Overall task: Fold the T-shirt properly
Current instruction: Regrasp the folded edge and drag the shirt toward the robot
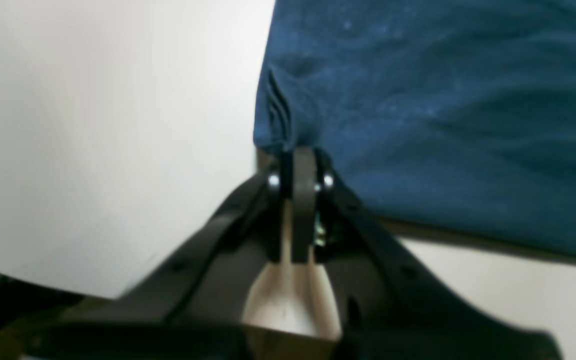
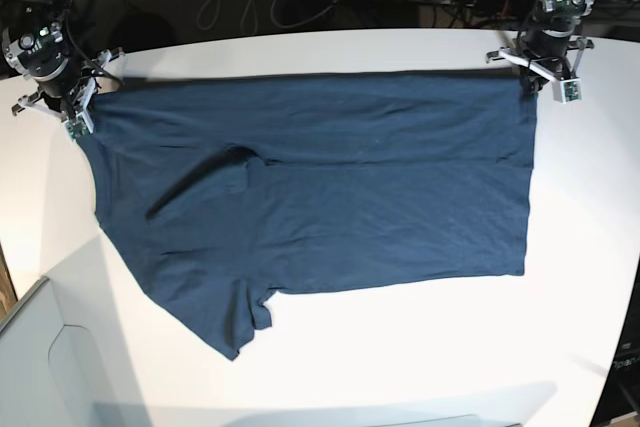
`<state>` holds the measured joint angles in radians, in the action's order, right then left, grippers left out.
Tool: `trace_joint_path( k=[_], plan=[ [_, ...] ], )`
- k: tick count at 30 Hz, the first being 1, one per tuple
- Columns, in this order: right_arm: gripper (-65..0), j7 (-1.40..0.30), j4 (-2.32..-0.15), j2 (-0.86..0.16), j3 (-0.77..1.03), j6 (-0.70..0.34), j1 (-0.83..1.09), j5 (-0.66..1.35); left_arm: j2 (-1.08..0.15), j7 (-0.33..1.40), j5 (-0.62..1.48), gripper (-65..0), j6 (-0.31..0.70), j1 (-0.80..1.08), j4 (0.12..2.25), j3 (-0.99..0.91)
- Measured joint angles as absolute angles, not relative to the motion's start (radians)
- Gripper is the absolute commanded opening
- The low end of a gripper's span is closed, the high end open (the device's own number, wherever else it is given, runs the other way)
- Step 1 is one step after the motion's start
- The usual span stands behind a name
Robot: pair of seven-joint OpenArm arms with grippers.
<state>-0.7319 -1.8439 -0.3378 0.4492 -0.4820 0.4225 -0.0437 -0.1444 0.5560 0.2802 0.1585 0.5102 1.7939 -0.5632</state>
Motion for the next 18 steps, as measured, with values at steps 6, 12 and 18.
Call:
trace_joint_path(
  k=[6, 12, 18],
  plan=[
    [-64.8, -0.698, -1.844, -0.338, 0.451, -0.482, 0.477, -0.044, -0.144, 0.558, 0.279, -65.0, 0.159, 0.563, 1.792, -0.563],
    [-64.8, -0.689, -1.844, -0.335, 0.507, -0.482, 0.49, -0.033, -0.113, 0.562, 0.283, -65.0, 0.162, 0.608, 1.792, -0.591],
    [-64.8, -0.691, -1.843, -0.335, 0.514, -0.482, 0.497, -0.032, -0.108, 0.57, 0.284, -65.0, 0.162, 0.612, 1.793, -0.63]
  ],
)
